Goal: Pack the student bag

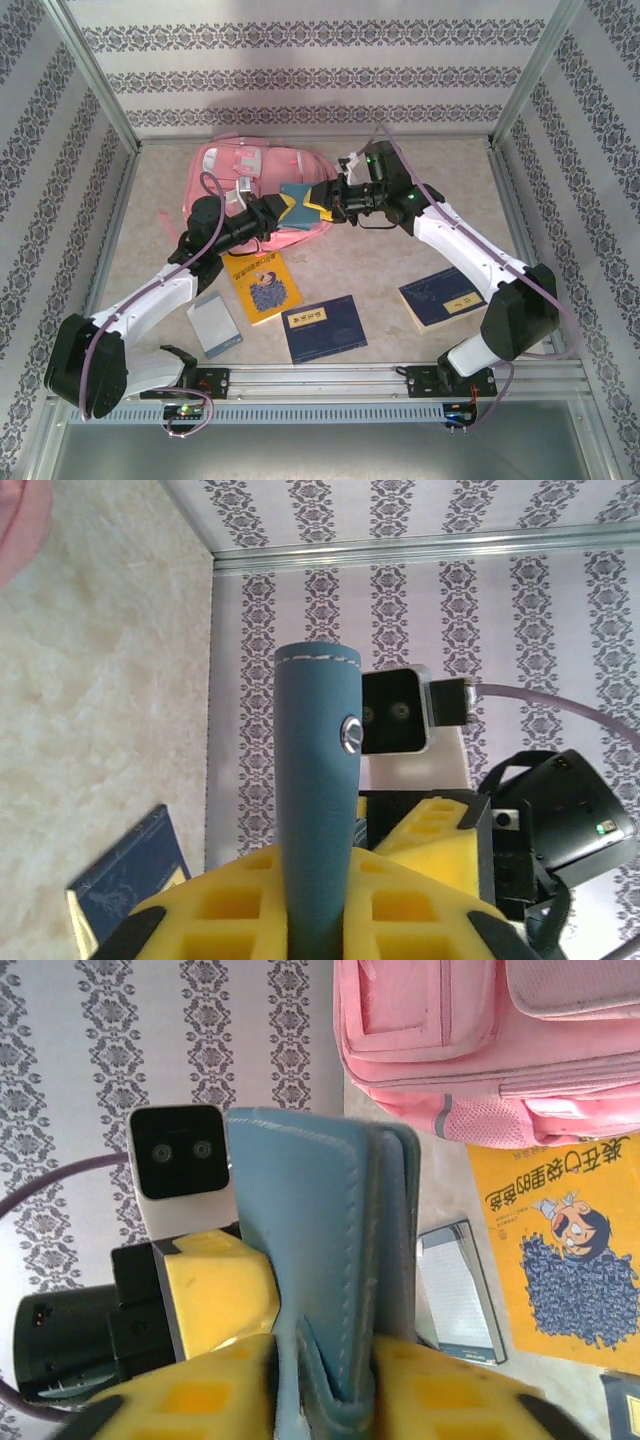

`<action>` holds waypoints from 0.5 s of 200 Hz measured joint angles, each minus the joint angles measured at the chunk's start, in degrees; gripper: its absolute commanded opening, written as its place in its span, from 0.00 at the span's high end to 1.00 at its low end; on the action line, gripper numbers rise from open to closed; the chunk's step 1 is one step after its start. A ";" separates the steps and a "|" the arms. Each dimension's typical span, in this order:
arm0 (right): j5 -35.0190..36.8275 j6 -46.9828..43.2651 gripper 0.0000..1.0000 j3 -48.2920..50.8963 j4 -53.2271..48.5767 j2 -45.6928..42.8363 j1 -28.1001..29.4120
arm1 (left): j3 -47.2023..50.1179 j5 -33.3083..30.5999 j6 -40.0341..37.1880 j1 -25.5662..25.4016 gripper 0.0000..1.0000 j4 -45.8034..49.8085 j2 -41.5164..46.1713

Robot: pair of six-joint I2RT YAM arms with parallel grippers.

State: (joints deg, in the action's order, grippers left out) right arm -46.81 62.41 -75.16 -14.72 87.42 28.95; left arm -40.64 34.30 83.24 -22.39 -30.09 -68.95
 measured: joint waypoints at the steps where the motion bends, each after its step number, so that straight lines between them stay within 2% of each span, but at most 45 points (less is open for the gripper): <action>1: 0.02 0.07 0.45 0.02 0.00 -0.07 0.00 | 0.04 0.00 0.07 0.00 0.93 0.00 0.11; 21: 0.48 -0.55 0.33 0.66 -0.22 -1.42 -0.52 | 0.42 -0.04 0.17 0.02 0.96 0.02 1.33; 52: 1.29 -1.29 0.26 1.77 -1.31 -2.58 -1.53 | 0.44 -0.07 0.11 0.02 0.98 0.02 3.91; 81: 1.11 -0.52 0.26 2.58 -0.35 -2.51 -1.42 | 0.44 -0.26 -0.07 0.02 0.98 0.44 4.20; 100: 0.72 0.63 0.34 2.56 1.38 -2.10 -0.90 | 0.44 -0.24 -0.24 0.02 0.98 0.48 4.20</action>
State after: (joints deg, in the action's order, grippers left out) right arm -46.09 63.05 -72.60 -13.34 85.32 28.05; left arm -40.21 34.06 83.00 -22.37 -29.61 -64.75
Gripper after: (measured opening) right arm 0.706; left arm 0.116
